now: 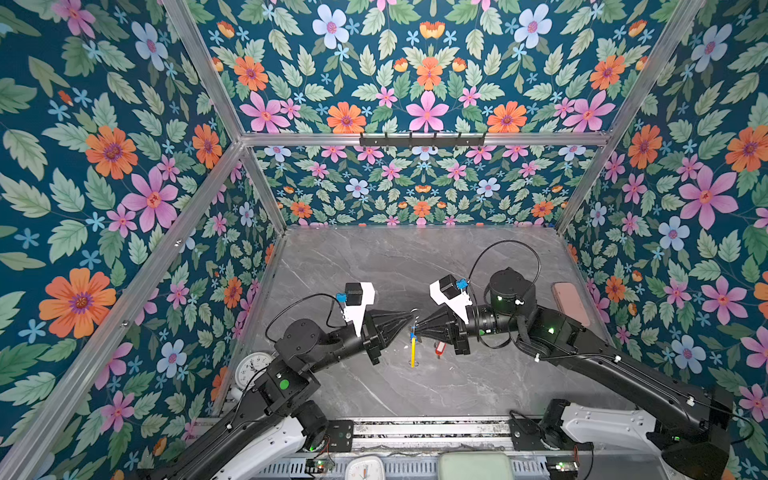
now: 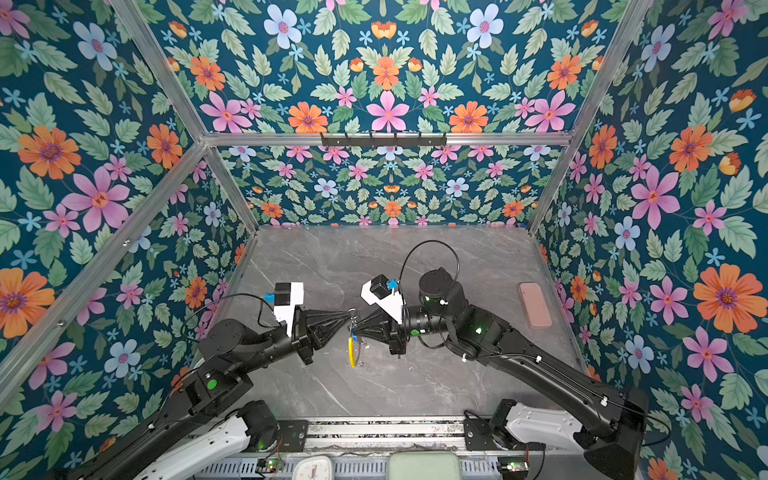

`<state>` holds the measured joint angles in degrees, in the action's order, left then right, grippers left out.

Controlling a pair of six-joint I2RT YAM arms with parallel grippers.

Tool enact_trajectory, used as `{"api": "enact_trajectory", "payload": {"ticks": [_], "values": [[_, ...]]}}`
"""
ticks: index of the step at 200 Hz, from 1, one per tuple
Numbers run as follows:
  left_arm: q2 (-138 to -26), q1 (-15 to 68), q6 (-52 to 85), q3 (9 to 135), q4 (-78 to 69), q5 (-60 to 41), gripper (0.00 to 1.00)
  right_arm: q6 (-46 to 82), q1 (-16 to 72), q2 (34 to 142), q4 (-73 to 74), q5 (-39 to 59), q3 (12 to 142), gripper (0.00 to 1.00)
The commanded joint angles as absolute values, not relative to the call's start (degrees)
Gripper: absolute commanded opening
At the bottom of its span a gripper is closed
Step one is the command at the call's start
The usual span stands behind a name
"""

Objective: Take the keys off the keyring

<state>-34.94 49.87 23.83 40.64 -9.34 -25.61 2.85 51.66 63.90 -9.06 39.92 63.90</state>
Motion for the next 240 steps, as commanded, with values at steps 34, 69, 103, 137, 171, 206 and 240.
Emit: {"api": "enact_trajectory", "payload": {"ticks": [34, 69, 103, 137, 171, 206, 240], "values": [[-35.1, 49.83, 20.5, 42.46, -6.74, -27.47, 0.0, -2.13, 49.16, 64.11, -21.54, 41.69, 70.06, 0.0], [-35.06, 49.86, 19.92, 42.72, -6.48, -30.27, 0.0, -4.72, 48.49, 65.11, -25.75, 40.84, 73.6, 0.0], [-34.82, 49.88, 20.16, 42.47, -7.1, -32.28, 0.0, -6.21, 48.32, 65.41, -27.39, 40.2, 75.36, 0.0], [-34.8, 49.86, 20.67, 42.41, -8.22, -34.64, 0.0, -7.18, 47.92, 65.91, -28.7, 40.25, 76.73, 0.0], [-34.02, 49.86, 21.92, 41.16, -10.84, -34.54, 0.0, -7.06, 47.9, 66.51, -28.48, 41.56, 76.21, 0.0], [-33.03, 49.83, 24.22, 38.64, -17.23, -33.19, 0.0, -6.19, 47.86, 66.93, -26.61, 42.93, 74.51, 0.0], [-32.83, 49.83, 25.31, 37.1, -21.28, -32.44, 0.0, -5.2, 47.99, 67.02, -24.91, 44.11, 73.2, 0.0]]}}
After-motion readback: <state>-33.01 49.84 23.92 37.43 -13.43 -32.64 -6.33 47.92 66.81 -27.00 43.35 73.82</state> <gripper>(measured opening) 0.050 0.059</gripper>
